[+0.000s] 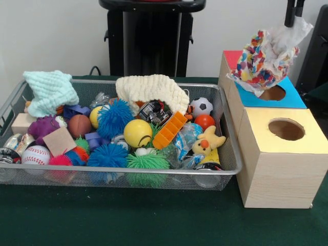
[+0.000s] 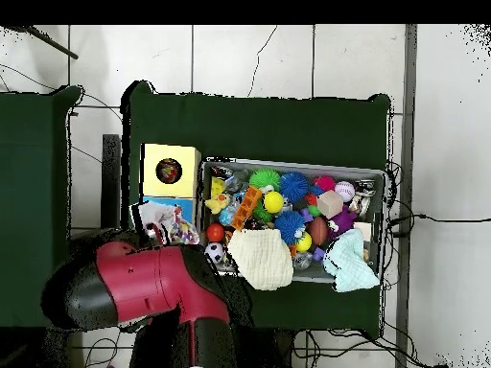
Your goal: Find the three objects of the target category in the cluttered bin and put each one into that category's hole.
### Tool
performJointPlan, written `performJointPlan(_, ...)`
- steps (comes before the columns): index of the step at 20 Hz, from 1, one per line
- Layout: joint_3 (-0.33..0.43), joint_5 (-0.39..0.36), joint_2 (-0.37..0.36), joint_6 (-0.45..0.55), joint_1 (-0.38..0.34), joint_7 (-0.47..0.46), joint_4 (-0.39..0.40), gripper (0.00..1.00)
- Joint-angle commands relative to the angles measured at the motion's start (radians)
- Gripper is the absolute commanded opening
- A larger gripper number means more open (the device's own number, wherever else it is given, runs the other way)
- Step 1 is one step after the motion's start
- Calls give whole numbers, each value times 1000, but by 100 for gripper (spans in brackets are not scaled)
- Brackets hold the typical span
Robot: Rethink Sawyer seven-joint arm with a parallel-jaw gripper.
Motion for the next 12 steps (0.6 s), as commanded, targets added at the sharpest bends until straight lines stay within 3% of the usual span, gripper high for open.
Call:
performJointPlan(1,-32,50,-21,176,-8,223,-85,0)
performJointPlan(6,-38,69,-49,285,-8,211,-132,0)
performJointPlan(12,-29,76,-42,348,-17,194,-193,0)
